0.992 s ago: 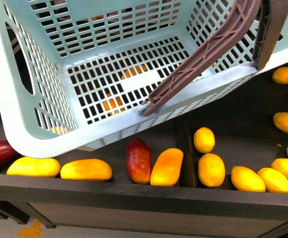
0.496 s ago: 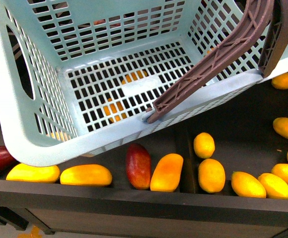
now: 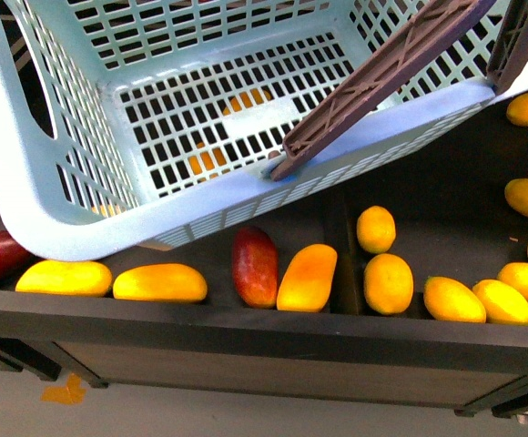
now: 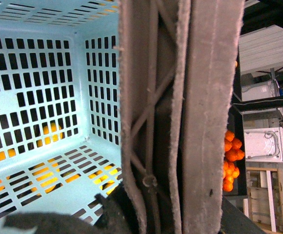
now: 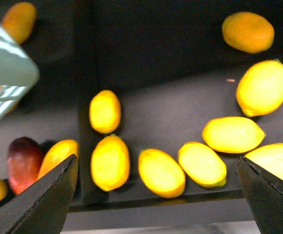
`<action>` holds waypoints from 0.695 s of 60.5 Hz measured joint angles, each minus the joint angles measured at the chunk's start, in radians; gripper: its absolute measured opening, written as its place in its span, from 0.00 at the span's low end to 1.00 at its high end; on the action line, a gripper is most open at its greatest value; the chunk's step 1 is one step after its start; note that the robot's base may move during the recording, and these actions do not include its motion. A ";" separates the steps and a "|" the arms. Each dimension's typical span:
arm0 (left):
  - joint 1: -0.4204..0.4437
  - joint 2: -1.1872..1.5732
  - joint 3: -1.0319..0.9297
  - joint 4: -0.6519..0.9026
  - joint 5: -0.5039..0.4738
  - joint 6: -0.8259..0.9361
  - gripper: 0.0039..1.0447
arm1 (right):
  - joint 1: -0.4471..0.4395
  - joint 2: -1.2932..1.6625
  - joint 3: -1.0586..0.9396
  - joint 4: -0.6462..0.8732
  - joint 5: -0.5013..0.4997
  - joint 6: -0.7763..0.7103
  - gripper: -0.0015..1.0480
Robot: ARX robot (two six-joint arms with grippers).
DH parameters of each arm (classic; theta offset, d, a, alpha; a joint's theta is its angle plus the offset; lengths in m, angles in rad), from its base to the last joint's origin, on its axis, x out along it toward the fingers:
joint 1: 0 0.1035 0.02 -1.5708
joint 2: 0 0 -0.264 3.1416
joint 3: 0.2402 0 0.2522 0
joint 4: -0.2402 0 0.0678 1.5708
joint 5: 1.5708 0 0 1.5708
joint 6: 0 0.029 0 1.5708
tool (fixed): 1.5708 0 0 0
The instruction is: Pick lemon and mango into basket
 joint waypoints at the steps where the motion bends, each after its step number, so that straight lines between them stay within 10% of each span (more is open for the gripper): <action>1: 0.000 0.000 0.000 0.000 0.000 0.000 0.15 | -0.002 0.042 0.023 0.001 0.013 0.008 0.92; 42: 0.000 0.000 0.000 0.000 0.003 0.000 0.15 | -0.111 0.655 0.663 -0.185 0.138 0.186 0.92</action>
